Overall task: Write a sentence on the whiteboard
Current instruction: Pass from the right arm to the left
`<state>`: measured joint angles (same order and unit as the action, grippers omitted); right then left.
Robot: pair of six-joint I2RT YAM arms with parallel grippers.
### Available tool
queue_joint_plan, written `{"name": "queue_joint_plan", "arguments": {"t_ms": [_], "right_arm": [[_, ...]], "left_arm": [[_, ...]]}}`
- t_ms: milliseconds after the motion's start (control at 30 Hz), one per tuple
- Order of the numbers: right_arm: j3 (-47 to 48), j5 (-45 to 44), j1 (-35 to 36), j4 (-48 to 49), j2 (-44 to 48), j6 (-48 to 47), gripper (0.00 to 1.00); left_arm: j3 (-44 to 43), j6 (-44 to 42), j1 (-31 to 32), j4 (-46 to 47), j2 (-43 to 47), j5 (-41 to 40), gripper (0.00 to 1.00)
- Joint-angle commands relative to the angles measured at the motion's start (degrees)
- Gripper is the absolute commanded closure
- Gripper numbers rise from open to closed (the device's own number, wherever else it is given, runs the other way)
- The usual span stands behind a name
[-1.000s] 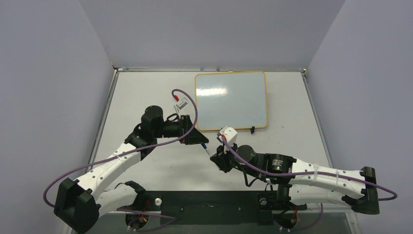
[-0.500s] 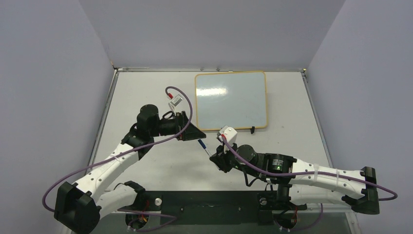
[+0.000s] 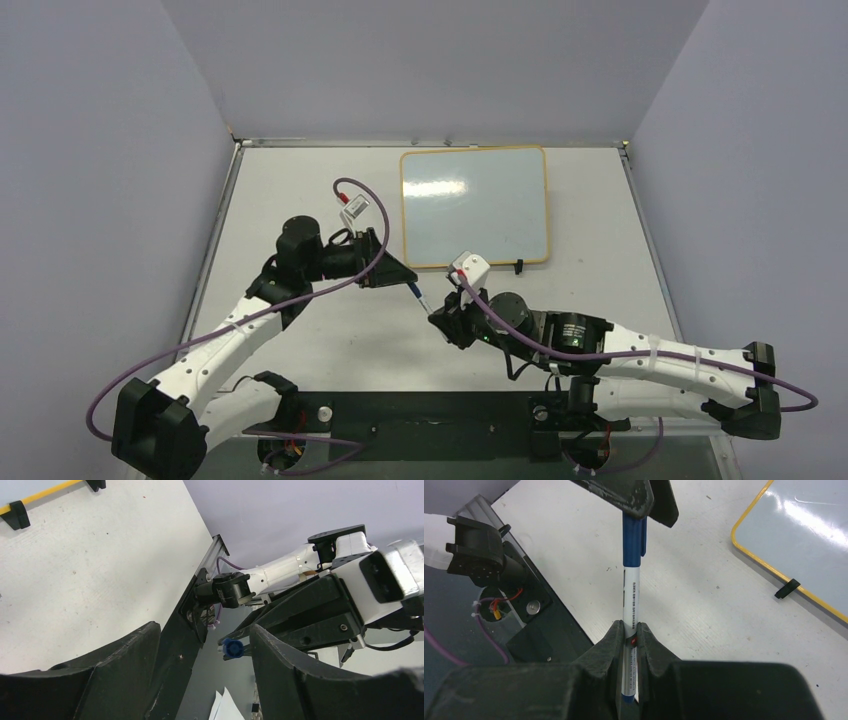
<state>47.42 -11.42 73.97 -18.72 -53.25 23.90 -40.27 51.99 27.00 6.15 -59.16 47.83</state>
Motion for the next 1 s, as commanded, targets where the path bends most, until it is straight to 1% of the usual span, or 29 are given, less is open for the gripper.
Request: {"name": "queue_joint_plan", "arguments": {"t_ms": [0,67,233,300,367,400,433,467,500,533,700,733,767,800,867,933,967], "right_arm": [[3.24,-1.15,0.47,2.18,-1.11,-1.20,1.00],[3.35,-1.04,0.42,2.22,-1.50,-1.19,1.00],[3.79,-1.54,0.43,2.45,-1.87,-1.31,1.00],[4.00,-2.58,0.43,2.39,-1.90,-1.31,1.00],[4.19,-3.47,0.43,2.44,-1.98,-1.32,1.00],[4.29,-3.71,0.39,2.39,-2.02,-1.27,1.00],[4.36,-3.88,0.43,2.43,-2.07,-1.29,1.00],[4.46,-4.01,0.46,2.45,-2.15,-1.24,1.00],[4.49,-4.19,0.46,2.46,-2.22,-1.15,1.00],[4.56,-4.30,0.45,2.50,-2.36,-1.10,1.00],[4.97,-5.67,0.45,2.27,-2.40,-0.50,1.00],[5.03,-6.69,0.42,2.19,-2.44,-0.03,0.98],[5.00,-7.26,0.41,2.24,-2.17,0.61,0.84],[4.97,-8.52,0.40,2.26,-2.06,1.06,0.74],[4.82,-9.83,0.38,2.17,-1.55,2.28,0.39],[4.68,-11.04,0.34,1.96,-0.91,3.57,0.22],[4.54,-11.46,0.37,1.86,-0.43,4.52,0.20]], "left_arm": [[-0.07,-1.49,0.71,1.65,0.11,1.80,0.41],[-0.04,-1.53,0.95,1.85,-0.17,2.02,0.47],[-0.32,-1.75,1.49,2.11,-0.92,2.63,0.56],[-0.35,-1.91,1.62,1.95,-0.99,2.89,0.62],[-0.34,-2.05,1.65,1.68,-0.84,3.00,0.73],[-0.27,-2.06,1.65,1.63,-0.81,3.12,0.76],[-0.21,-2.11,1.71,1.48,-0.75,3.31,0.82],[-0.15,-2.13,1.72,1.45,-0.72,3.45,0.86],[-0.07,-2.10,1.73,1.37,-0.54,3.61,0.96],[0.15,-2.08,1.73,1.34,-0.44,3.55,0.99],[0.99,-2.53,1.69,1.49,0.72,2.49,1.00],[1.14,-2.65,1.67,1.40,0.80,1.68,1.00],[1.05,-2.91,1.59,1.36,1.13,1.23,1.00],[0.97,-2.97,1.50,1.48,1.27,0.42,1.00],[0.65,-2.62,1.39,2.20,1.52,-0.52,1.00],[0.14,-1.56,0.82,2.88,1.56,-1.71,1.00],[-0.04,-0.98,0.53,3.33,1.53,-2.40,1.00]]}}
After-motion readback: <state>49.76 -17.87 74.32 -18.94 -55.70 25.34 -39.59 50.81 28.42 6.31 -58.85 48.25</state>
